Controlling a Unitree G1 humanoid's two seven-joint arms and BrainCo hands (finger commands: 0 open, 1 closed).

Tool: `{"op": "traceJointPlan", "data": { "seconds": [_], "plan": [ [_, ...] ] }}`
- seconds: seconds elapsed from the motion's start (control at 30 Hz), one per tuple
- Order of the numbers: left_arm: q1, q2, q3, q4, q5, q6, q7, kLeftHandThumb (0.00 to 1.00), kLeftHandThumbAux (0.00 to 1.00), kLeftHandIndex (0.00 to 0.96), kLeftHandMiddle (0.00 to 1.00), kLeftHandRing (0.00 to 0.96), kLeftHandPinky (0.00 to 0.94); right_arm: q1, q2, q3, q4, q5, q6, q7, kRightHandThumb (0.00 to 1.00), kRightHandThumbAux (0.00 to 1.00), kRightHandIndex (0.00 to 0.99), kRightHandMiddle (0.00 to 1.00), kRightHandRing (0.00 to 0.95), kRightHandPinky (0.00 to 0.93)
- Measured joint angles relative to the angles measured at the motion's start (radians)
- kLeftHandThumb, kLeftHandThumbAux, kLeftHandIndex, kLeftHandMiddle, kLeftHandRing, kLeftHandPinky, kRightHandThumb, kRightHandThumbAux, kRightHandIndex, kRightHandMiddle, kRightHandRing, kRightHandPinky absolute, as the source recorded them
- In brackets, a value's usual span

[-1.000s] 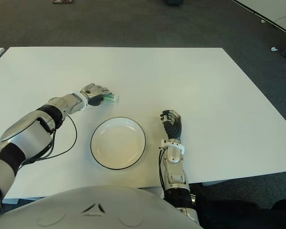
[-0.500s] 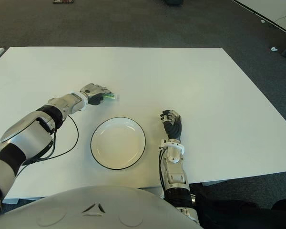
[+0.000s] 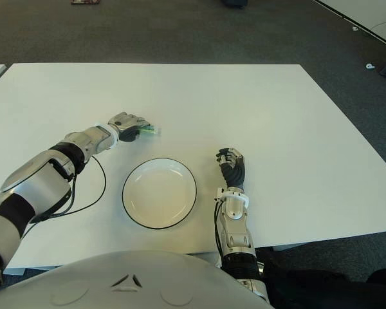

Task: Put the toothpaste on the table into the plate.

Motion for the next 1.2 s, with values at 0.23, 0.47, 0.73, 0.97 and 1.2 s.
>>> {"op": "traceJointPlan", "data": {
  "seconds": [0.23, 0.47, 0.73, 0.97, 1.2],
  "plan": [
    [0.003, 0.003, 0.027, -0.010, -0.017, -0.010, 0.000, 0.717, 0.707, 0.443, 0.831, 0.849, 0.851, -0.001, 0.000, 0.001, 0.000, 0.000, 0.000, 0.000, 0.711, 0.729, 0.428, 0.512, 0.494, 0.498],
    [0.006, 0.012, 0.077, -0.034, -0.063, -0.029, -0.030, 0.718, 0.706, 0.443, 0.827, 0.841, 0.817, -0.004, 0.000, 0.001, 0.000, -0.002, 0.000, 0.000, 0.711, 0.730, 0.427, 0.506, 0.490, 0.500],
    [0.022, 0.026, 0.134, -0.057, -0.103, -0.047, -0.032, 0.719, 0.705, 0.444, 0.830, 0.837, 0.815, -0.008, 0.000, 0.002, 0.001, -0.003, 0.000, 0.000, 0.711, 0.729, 0.428, 0.511, 0.498, 0.509],
    [0.029, 0.057, 0.184, -0.105, -0.128, -0.088, -0.028, 0.719, 0.704, 0.444, 0.835, 0.841, 0.816, -0.012, 0.001, 0.004, 0.001, -0.005, 0.003, 0.000, 0.711, 0.729, 0.428, 0.515, 0.499, 0.507],
    [0.045, 0.093, 0.212, -0.170, -0.136, -0.136, 0.018, 0.719, 0.703, 0.444, 0.853, 0.849, 0.837, -0.015, 0.000, 0.004, 0.003, -0.005, 0.011, 0.000, 0.711, 0.729, 0.428, 0.518, 0.503, 0.509]
  ]
}}
